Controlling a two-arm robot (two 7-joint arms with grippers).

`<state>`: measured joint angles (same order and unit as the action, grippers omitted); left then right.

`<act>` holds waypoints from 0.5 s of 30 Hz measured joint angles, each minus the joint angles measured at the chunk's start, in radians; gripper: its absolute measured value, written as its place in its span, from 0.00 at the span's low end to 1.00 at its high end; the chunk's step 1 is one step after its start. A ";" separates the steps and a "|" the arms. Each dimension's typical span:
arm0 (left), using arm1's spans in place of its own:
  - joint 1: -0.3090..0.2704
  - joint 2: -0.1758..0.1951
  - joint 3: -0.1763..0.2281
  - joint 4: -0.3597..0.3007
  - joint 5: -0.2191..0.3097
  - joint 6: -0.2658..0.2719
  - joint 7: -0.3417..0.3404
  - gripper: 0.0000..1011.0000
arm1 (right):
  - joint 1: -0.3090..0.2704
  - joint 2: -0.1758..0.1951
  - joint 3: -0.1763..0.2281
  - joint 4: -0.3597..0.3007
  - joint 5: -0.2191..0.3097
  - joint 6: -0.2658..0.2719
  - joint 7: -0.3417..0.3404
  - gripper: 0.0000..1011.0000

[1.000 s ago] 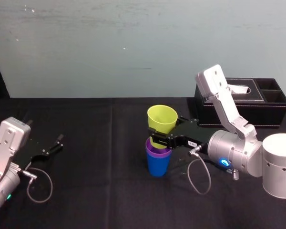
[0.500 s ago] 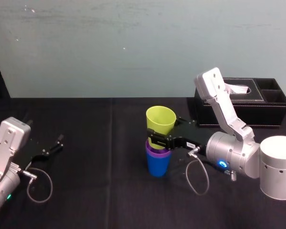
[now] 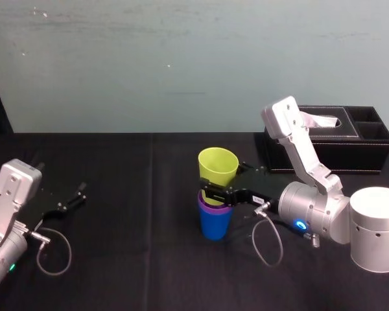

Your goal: Stack the three plastic cups sequentially using one hand.

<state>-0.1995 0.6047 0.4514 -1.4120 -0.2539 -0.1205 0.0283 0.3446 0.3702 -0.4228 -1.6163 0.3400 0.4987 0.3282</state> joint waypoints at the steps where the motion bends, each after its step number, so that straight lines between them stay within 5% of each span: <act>1: 0.000 0.000 0.000 0.000 0.000 0.000 0.000 0.99 | 0.000 0.000 0.000 0.001 -0.001 0.000 0.000 0.72; 15: 0.000 0.000 0.000 0.000 0.000 0.000 0.000 0.99 | 0.011 -0.002 -0.014 0.028 -0.020 -0.004 0.001 0.72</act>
<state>-0.1996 0.6047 0.4514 -1.4120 -0.2539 -0.1206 0.0283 0.3556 0.3678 -0.4364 -1.5881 0.3201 0.4951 0.3295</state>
